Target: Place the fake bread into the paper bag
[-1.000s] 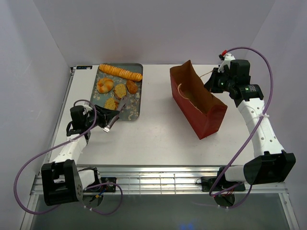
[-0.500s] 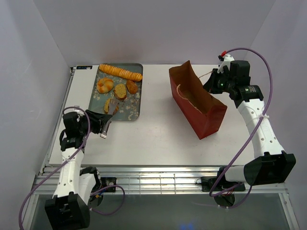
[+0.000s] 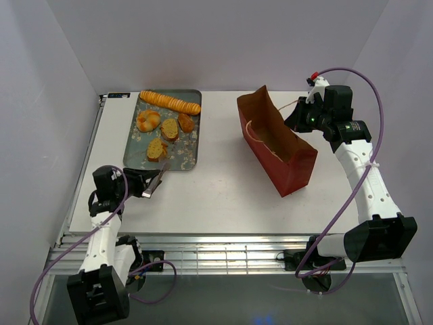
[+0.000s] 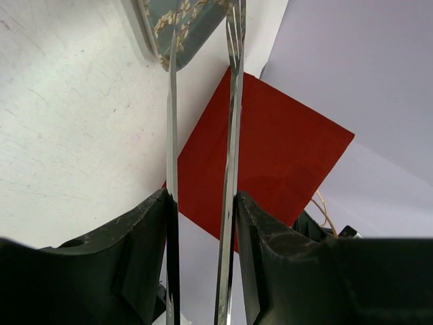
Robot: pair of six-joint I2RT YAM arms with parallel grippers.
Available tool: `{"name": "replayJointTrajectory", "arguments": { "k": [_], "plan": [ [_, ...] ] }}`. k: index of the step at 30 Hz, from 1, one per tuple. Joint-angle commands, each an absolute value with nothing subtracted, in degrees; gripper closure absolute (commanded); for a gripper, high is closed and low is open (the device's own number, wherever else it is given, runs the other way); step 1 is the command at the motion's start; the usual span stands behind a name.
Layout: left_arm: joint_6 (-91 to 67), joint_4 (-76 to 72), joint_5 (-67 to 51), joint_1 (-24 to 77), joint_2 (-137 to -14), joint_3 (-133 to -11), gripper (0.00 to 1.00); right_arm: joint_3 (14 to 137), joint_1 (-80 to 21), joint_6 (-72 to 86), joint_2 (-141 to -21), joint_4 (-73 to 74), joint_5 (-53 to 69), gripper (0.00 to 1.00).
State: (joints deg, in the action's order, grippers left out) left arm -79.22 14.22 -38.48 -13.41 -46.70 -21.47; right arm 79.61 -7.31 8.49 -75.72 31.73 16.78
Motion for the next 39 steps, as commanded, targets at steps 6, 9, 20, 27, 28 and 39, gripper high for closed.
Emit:
{"name": "replayJointTrajectory", "arguments": {
  "k": [6, 9, 20, 27, 28, 39],
  "plan": [
    [-78.15, 15.46, -33.24, -15.12, -49.74, -28.99, 0.46, 79.89, -7.47, 8.17, -74.53, 29.62, 18.99, 0.88],
    [-74.72, 18.63, -32.26, -16.87, -51.41, -31.54, 0.44, 80.07, -7.38, 8.09, -74.53, 29.62, 18.98, 0.88],
    [-63.12, 28.30, -32.26, -25.31, -51.60, -35.60, 0.42, 79.45, -7.47, 8.26, -74.36, 29.27, 19.42, 0.88],
    [-62.40, 20.93, -39.45, -25.66, -55.63, -32.00, 0.40, 79.19, -7.38, 8.35, -74.27, 29.09, 19.60, 0.88],
    [-62.32, 20.22, -39.90, -25.66, -56.07, -31.64, 0.40, 78.93, -7.47, 8.35, -74.18, 29.00, 19.34, 0.88],
    [-61.52, 15.21, -43.15, -25.66, -61.08, -29.79, 0.40, 78.66, -7.47, 8.61, -74.09, 28.74, 19.25, 0.88]
  ]
}}
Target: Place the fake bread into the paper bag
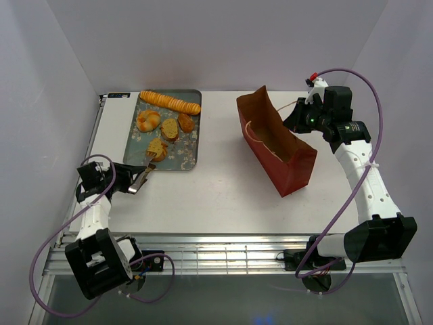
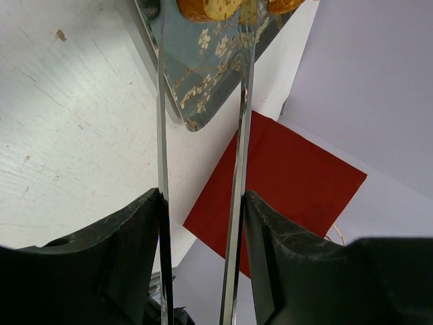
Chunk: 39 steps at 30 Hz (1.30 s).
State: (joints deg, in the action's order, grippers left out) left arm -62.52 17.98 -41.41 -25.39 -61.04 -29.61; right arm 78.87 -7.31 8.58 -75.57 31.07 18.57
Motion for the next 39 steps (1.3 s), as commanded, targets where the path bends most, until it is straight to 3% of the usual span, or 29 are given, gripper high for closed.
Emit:
{"name": "replayJointTrajectory", "arguments": {
  "k": [1, 28, 35, 38, 39],
  "plan": [
    [-61.70, 15.29, -43.07, -25.75, -61.95, -30.40, 0.40, 78.75, -7.47, 8.53, -74.00, 28.74, 19.07, 0.88],
    [-62.49, 3.08, -46.49, -25.66, -79.80, -33.04, 0.45, 80.68, -7.47, 8.61, -76.03, 29.27, 18.37, 0.88],
    [-61.36, 3.60, -45.97, -25.66, -79.02, -33.22, 0.66, 81.30, -7.47, 8.61, -76.38, 29.62, 18.11, 0.88],
    [-60.65, 5.09, -45.70, -25.66, -78.14, -33.66, 0.77, 81.30, -7.47, 8.61, -76.38, 29.71, 18.11, 0.88],
    [-60.30, 5.36, -45.79, -25.66, -77.35, -33.75, 0.86, 81.30, -7.38, 8.70, -76.38, 29.79, 18.11, 0.88]
  ]
}}
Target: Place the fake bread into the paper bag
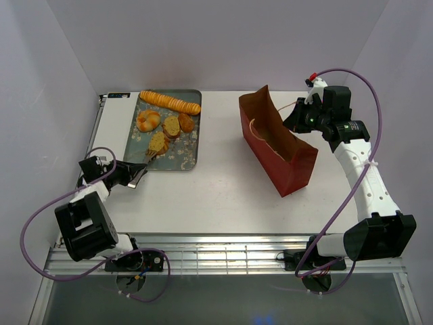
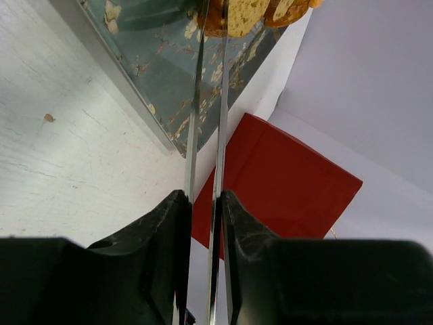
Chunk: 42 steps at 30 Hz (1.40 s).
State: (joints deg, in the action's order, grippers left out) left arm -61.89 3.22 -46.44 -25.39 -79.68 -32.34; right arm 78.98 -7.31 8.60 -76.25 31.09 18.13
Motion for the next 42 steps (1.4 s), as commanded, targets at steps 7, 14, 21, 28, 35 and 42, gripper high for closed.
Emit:
{"name": "replayJointTrajectory", "arguments": {
  "k": [7, 14, 21, 28, 35, 42],
  "plan": [
    [-57.66, 10.71, -44.39, -25.66, -71.73, -35.94, 1.00, 80.95, -7.47, 8.79, -76.11, 29.62, 17.84, 0.88],
    [-54.93, 14.94, -42.98, -25.66, -65.23, -39.63, 1.00, 81.83, -7.47, 8.79, -76.29, 30.15, 17.75, 0.88],
    [-54.23, 15.12, -46.40, -25.14, -60.74, -44.20, 1.00, 81.56, -7.47, 8.70, -76.29, 30.32, 17.40, 0.88],
    [-55.98, 11.87, -51.85, -17.24, -62.66, -53.51, 1.00, 82.62, -7.47, 8.88, -76.64, 30.67, 17.40, 0.88],
    [-59.50, 8.88, -52.91, -5.99, -64.60, -61.78, 1.00, 82.88, -7.47, 8.79, -76.82, 31.11, 16.70, 0.88],
    [-65.82, 2.82, -52.65, 6.30, -63.28, -62.67, 1.00, 82.79, -7.47, 8.70, -76.90, 31.20, 16.26, 0.88]
  ]
}}
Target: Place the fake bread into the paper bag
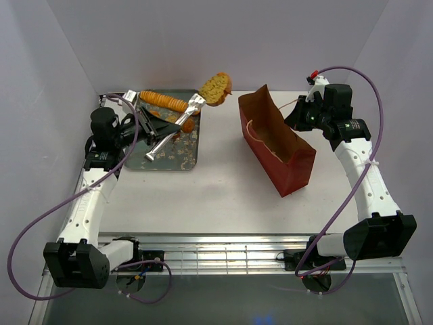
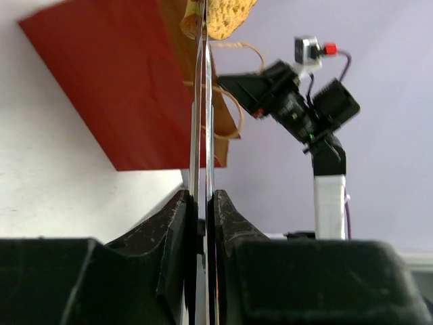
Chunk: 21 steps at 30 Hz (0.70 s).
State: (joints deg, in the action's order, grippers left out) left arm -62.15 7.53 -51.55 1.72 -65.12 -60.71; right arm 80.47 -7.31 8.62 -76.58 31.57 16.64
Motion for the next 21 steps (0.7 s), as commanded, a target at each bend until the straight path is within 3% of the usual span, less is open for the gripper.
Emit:
{"name": "replayJointTrajectory", "arguments": {
  "k": [1, 12, 21],
  "plan": [
    [-66.44, 1.68, -52.39, 7.72, -63.28, -62.67, 1.00, 82.79, -7.47, 8.79, -76.82, 31.20, 16.26, 0.88],
    [-72.16, -7.47, -45.18, 26.87, -68.99, -64.68, 1.00, 82.27, -7.47, 9.14, -76.11, 31.20, 16.17, 0.88],
    [-74.09, -7.56, -39.73, 29.88, -69.70, -60.82, 0.98, 82.62, -7.47, 9.05, -75.76, 31.90, 13.99, 0.88]
  ]
}}
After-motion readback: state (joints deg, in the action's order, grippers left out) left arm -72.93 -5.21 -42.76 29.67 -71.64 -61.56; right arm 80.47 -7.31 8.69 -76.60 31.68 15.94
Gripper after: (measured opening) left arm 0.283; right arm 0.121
